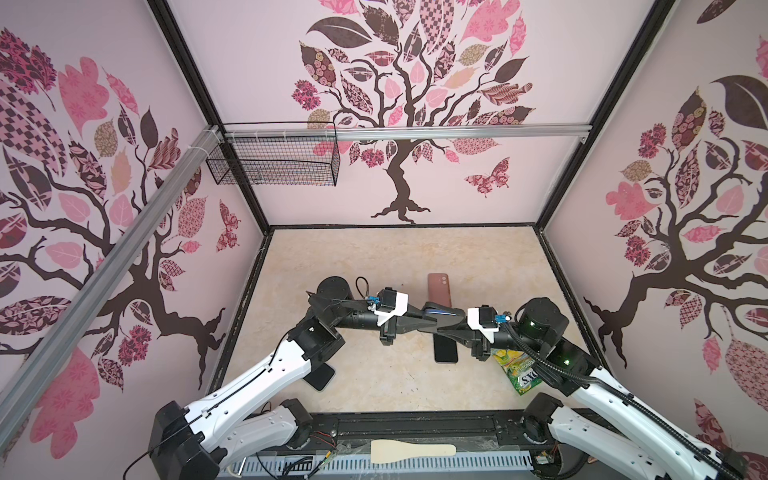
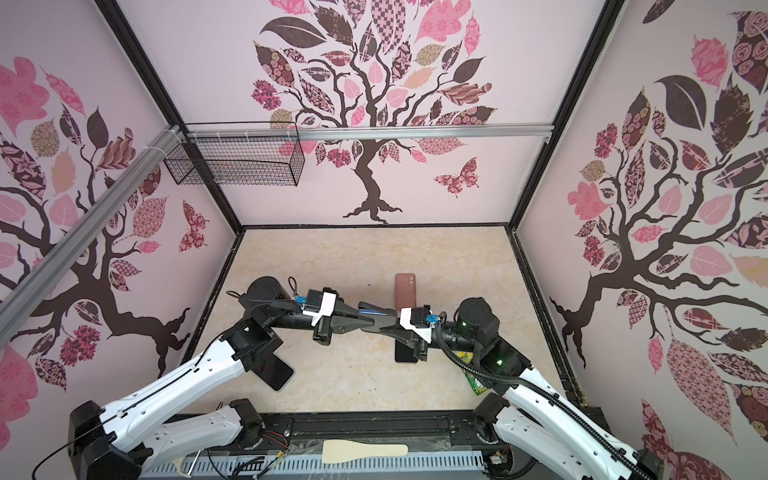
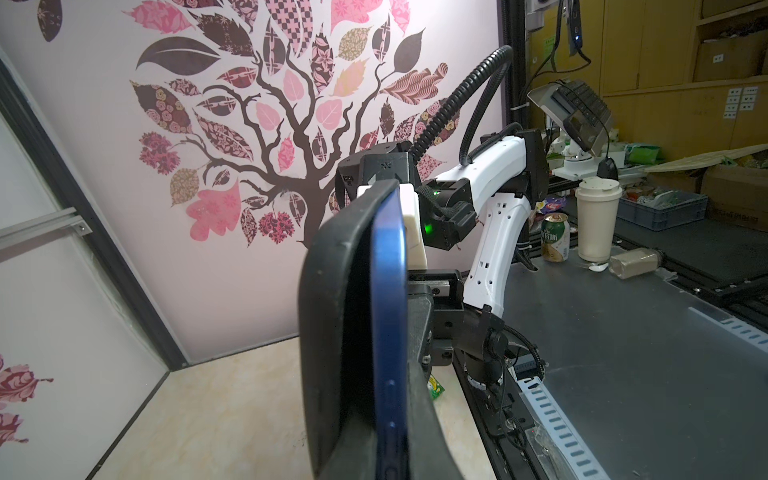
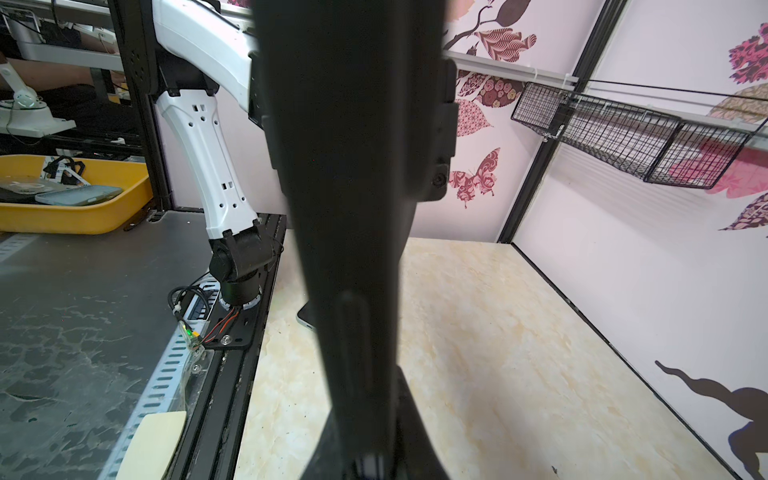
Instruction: Take the phone out of the phone case
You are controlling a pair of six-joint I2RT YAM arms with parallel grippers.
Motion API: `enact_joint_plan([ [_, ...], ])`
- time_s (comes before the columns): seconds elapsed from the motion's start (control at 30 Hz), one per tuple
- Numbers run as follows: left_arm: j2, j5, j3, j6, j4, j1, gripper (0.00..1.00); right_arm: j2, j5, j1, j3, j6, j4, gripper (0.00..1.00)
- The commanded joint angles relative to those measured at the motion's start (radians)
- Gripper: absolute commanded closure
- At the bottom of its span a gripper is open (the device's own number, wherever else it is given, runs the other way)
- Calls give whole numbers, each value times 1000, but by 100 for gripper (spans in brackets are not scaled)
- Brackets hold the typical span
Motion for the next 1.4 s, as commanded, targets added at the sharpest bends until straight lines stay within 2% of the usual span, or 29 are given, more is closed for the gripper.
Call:
enact_joint_plan([
  [0.0,13,59,-1,117,-248,-1,100,-43,27,3,87,25,112,90],
  [0.1,-11,14,3,116,-265,31,100,-55,64,3,64,24,61,75],
  [0.27,-52,-90,4,162,-353,90,100,-70,192,3,23,86,-2,61],
  [0.4,-73,-192,14,242,-458,97,100,-77,250,3,11,133,-24,55],
  [0.57,-79,-289,12,325,-556,99,100,-82,275,3,20,154,-34,54],
  [0.7,-76,-320,21,389,-621,99,100,-57,318,3,75,211,-93,54],
  [0.9,-60,-335,29,466,-695,98,100,18,235,4,139,197,-149,43],
  [1.0,-52,-335,30,483,-714,100,100,46,205,3,158,171,-162,41],
  [1.2,-53,-344,23,518,-721,97,100,147,148,5,251,159,-254,41],
  [1.37,-55,-347,20,548,-726,93,100,192,190,54,271,138,-271,42],
])
